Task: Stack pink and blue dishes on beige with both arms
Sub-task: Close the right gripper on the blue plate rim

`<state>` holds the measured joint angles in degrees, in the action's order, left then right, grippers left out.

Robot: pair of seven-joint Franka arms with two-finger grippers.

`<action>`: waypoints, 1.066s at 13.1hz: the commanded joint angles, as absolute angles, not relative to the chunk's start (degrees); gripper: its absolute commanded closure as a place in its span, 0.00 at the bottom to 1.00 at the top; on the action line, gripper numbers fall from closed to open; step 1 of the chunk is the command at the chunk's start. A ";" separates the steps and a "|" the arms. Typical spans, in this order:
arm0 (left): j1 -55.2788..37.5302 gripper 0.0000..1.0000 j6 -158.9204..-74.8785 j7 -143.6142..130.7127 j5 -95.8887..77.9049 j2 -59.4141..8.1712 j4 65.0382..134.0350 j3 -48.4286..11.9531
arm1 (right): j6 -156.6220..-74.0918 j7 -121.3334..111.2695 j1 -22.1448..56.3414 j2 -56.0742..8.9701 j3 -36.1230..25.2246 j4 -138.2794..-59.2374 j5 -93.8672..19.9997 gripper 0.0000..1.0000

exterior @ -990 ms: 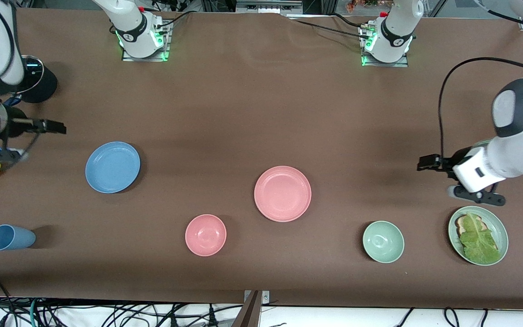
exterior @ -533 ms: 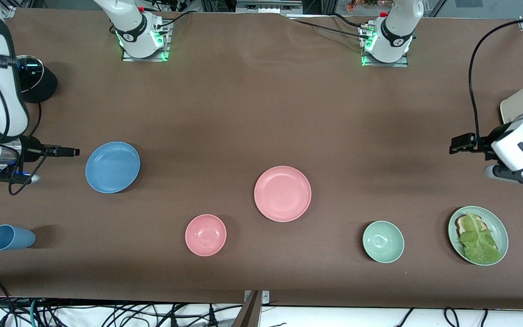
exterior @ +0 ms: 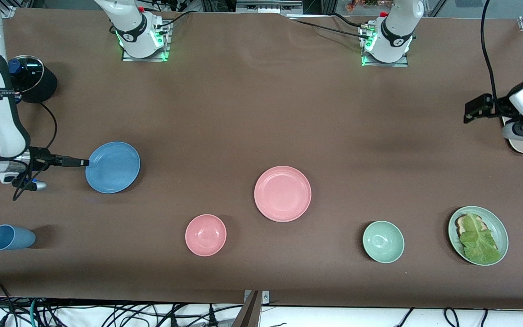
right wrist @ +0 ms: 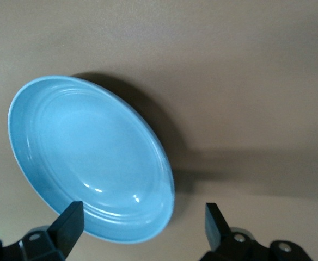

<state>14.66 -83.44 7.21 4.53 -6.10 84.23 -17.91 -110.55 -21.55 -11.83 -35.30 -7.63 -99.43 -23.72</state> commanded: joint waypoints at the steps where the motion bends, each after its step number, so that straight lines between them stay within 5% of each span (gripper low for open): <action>1: 9.52 0.00 -82.97 4.06 1.53 -4.75 84.99 -12.78 | -112.23 -22.50 -12.13 -37.87 -7.38 -98.61 -25.66 0.05; 3: 2.84 0.00 -82.97 3.42 -2.01 -4.66 84.90 -3.55 | -112.67 -22.50 -12.13 -38.58 -7.38 -98.61 -25.66 0.08; 6: 1.41 0.00 -81.57 3.69 -2.63 -3.26 85.69 -2.20 | -112.76 -22.59 -12.13 -39.19 -7.38 -98.61 -25.66 0.14; 8: 0.70 0.00 -80.08 3.78 -2.64 -2.29 87.10 -2.11 | -112.76 -24.51 -12.13 -39.64 -7.38 -98.61 -25.66 0.52; 12: 0.53 0.00 -80.33 3.08 -1.94 -2.20 87.19 -0.97 | -112.68 -25.93 -12.22 -40.34 -7.47 -98.44 -25.58 0.96; 14: 0.18 0.00 -80.33 2.99 -1.50 -2.28 87.19 -0.97 | -112.41 -25.93 -12.39 -40.25 -7.38 -98.00 -25.49 1.00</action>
<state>1.22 -80.17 3.65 -1.70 -3.90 85.59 -1.64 -112.66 -24.59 -11.91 -39.42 -7.71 -99.21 -24.45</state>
